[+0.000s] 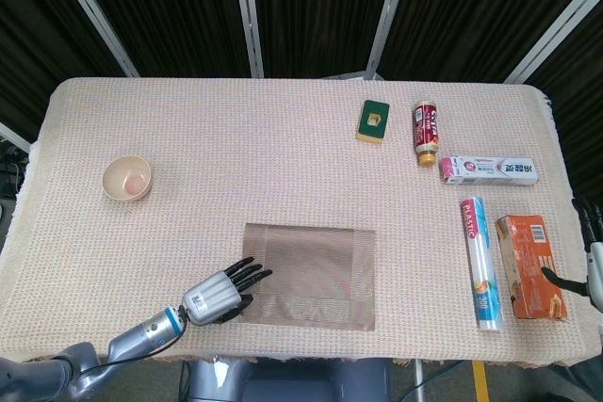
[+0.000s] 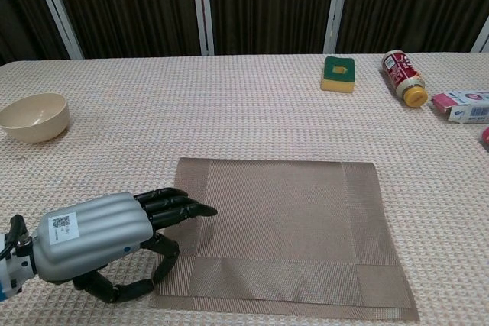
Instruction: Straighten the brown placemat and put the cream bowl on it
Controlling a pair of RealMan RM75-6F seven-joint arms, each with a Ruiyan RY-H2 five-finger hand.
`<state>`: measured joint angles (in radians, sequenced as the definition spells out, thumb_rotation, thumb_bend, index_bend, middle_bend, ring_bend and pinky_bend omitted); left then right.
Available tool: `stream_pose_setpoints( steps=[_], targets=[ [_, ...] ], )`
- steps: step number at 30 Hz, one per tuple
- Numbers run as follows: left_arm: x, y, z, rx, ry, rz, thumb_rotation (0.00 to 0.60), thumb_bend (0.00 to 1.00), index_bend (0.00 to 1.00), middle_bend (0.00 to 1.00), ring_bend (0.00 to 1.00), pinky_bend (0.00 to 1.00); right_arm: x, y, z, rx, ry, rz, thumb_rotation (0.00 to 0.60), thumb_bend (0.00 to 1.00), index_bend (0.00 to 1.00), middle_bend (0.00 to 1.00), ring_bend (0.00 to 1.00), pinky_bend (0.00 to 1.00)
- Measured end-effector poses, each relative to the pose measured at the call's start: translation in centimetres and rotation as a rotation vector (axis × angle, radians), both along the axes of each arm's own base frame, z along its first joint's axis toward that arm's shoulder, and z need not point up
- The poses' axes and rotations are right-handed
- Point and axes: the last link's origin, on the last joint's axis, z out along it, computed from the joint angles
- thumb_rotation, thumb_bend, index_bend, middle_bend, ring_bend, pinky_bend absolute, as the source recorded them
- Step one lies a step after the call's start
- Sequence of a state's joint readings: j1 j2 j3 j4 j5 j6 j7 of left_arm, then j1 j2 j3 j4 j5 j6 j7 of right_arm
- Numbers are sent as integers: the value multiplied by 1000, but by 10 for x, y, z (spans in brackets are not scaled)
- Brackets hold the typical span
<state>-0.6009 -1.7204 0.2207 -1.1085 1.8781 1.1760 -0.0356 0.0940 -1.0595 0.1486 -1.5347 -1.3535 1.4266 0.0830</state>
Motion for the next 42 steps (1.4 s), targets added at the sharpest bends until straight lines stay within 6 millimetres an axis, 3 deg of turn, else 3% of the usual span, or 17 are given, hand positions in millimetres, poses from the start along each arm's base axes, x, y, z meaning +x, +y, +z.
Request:
stream_pose_setpoints(
  steps=[13, 19, 23, 33, 37, 42],
  targets=[
    [14, 4, -1, 0, -38, 10, 600, 502, 708, 0, 0, 0, 0, 1, 1, -3, -2, 4, 600, 0, 0, 0, 0, 0],
    [52, 26, 4, 9, -142, 63, 600, 505, 714, 0, 0, 0, 1, 0, 1, -3, -6, 3, 600, 0, 0, 0, 0, 0],
    [87, 58, 12, 38, -219, 140, 600, 508, 711, 0, 0, 0, 0, 0, 1, -4, -10, -1, 600, 0, 0, 0, 0, 0],
    [152, 147, 33, 70, -400, 494, 600, 526, 722, 0, 0, 0, -6, -1, 6, -16, -20, -24, 600, 0, 0, 0, 0, 0],
    [160, 183, 42, 131, -430, 611, 600, 525, 722, 0, 0, 0, -8, -2, 7, -21, -19, -32, 600, 0, 0, 0, 0, 0],
    [143, 221, 53, 225, -440, 747, 600, 528, 722, 0, 0, 0, -10, -3, 6, -15, -15, -42, 600, 0, 0, 0, 0, 0]
  ],
)
